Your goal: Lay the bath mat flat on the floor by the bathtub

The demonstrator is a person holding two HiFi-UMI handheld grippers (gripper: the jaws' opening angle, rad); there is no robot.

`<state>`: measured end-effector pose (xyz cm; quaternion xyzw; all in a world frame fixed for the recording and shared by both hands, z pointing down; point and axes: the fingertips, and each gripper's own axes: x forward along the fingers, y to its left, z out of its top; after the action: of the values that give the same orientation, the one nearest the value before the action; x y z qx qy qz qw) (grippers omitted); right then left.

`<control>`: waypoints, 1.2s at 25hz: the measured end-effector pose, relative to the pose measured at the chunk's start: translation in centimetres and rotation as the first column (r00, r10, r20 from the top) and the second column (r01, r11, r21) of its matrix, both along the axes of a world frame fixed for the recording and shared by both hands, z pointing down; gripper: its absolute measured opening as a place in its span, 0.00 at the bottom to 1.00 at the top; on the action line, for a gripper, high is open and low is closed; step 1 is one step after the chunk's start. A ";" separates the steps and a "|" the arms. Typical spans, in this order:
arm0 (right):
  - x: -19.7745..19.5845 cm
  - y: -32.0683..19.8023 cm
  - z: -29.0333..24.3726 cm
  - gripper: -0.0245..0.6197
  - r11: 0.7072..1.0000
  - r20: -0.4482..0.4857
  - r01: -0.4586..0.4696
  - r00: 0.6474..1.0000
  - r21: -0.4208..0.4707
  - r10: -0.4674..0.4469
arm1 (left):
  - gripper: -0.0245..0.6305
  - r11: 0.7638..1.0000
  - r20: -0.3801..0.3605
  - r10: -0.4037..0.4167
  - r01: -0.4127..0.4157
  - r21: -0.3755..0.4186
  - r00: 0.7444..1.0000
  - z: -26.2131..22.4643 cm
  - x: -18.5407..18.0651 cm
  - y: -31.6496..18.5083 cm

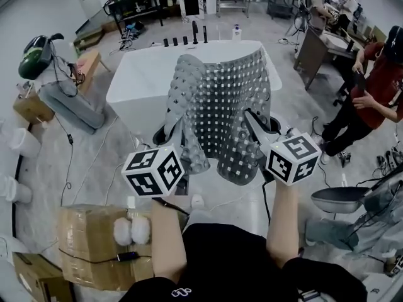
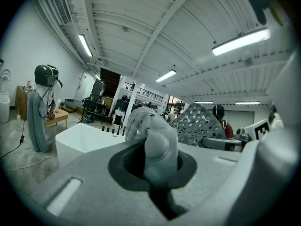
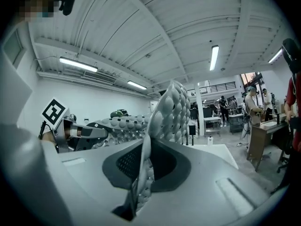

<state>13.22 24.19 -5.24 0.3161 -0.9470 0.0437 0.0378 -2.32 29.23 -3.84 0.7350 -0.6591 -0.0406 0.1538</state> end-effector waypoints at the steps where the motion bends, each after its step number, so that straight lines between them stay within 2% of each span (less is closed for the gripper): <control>1: -0.8 -0.8 0.0 0.07 1.000 0.000 -0.005 1.000 -0.008 0.005 | 0.07 1.000 0.000 0.003 -0.003 -0.008 1.000 -0.1 -0.9 -0.8; 6: -5.9 -5.1 1.2 0.07 0.998 -0.014 -0.033 0.999 -0.053 0.032 | 0.07 0.998 -0.017 0.023 -0.024 -0.050 1.000 1.0 -6.3 -5.3; 13: -11.2 -10.0 2.0 0.07 0.992 -0.050 -0.099 0.994 -0.080 0.095 | 0.07 0.994 -0.043 0.068 -0.071 -0.079 0.997 2.2 -11.9 -11.3; 21: -14.4 -13.1 2.4 0.07 0.983 -0.094 -0.170 0.982 -0.067 0.164 | 0.07 0.988 -0.072 0.134 -0.138 -0.066 0.988 2.8 -15.1 -15.4; 26: -17.4 -15.0 1.6 0.07 0.976 -0.104 -0.206 0.975 -0.065 0.198 | 0.07 0.984 -0.066 0.161 -0.166 -0.067 0.985 1.8 -17.5 -17.6; 30: -18.2 -15.1 1.8 0.07 0.976 -0.119 -0.209 0.972 -0.064 0.201 | 0.07 0.983 -0.070 0.173 -0.176 -0.047 0.982 1.6 -17.8 -17.8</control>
<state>-5.02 9.07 -3.40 0.4124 -0.9033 0.0656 0.0983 -20.11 11.38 -2.26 0.7840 -0.5875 -0.0335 0.1976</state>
